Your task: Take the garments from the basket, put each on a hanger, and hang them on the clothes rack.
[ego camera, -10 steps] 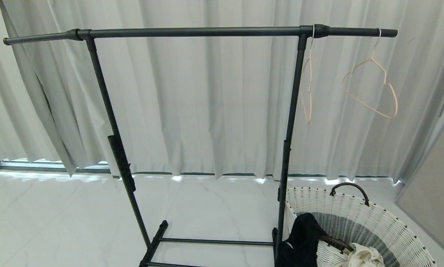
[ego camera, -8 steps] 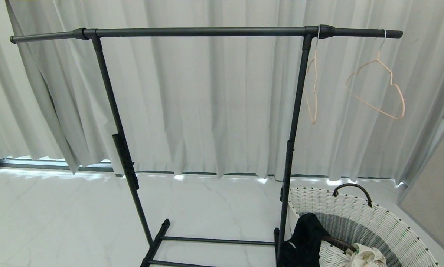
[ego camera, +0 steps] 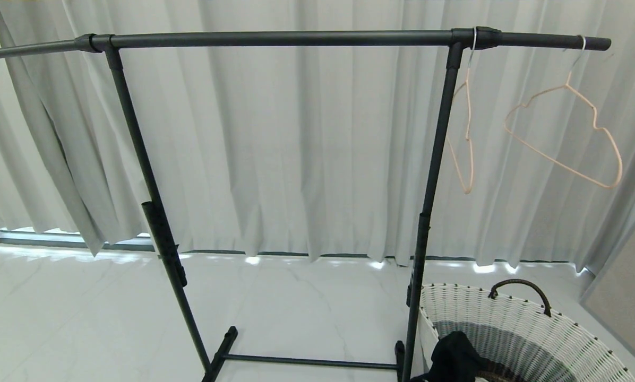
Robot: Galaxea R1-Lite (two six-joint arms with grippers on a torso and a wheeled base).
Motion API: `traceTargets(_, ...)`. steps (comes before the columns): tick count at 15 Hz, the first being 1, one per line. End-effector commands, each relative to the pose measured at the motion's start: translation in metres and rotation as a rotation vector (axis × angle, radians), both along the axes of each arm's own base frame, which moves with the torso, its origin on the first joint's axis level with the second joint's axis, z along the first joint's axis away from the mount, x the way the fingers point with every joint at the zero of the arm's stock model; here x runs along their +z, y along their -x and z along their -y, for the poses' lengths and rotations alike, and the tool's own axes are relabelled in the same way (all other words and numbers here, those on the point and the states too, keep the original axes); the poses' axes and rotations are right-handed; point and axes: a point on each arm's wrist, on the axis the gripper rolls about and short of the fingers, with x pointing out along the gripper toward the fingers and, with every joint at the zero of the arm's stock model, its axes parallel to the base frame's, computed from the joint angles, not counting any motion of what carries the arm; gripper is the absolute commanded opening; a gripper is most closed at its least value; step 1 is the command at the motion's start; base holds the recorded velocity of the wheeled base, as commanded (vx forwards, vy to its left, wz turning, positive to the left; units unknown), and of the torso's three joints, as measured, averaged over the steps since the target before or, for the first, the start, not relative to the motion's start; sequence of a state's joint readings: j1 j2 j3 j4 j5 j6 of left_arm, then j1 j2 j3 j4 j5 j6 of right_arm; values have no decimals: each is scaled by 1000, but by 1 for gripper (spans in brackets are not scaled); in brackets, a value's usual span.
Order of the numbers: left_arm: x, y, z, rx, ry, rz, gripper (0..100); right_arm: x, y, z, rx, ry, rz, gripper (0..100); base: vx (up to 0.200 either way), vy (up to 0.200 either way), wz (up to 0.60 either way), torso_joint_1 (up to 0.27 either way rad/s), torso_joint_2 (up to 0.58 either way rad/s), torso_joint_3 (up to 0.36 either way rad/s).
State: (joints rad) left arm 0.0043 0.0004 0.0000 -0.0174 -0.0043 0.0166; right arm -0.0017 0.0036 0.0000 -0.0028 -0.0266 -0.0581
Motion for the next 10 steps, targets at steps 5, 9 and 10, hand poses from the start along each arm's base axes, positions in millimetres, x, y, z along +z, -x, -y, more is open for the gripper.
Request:
traceTargets(5, 0, 0, 0, 3, 1, 1, 100, 9, 2, 0, 13, 13, 44, 100, 0, 0, 0, 0, 0, 0)
traceTargets(9, 0, 0, 0, 2, 1, 1, 100, 101, -33, -2, 153, 39, -119, 100, 0, 0, 0, 0, 0, 0)
traceTargets(10, 0, 0, 0, 2, 1, 1, 100, 95, -54, -3, 140, 157, -281, 100, 0, 0, 0, 0, 0, 0)
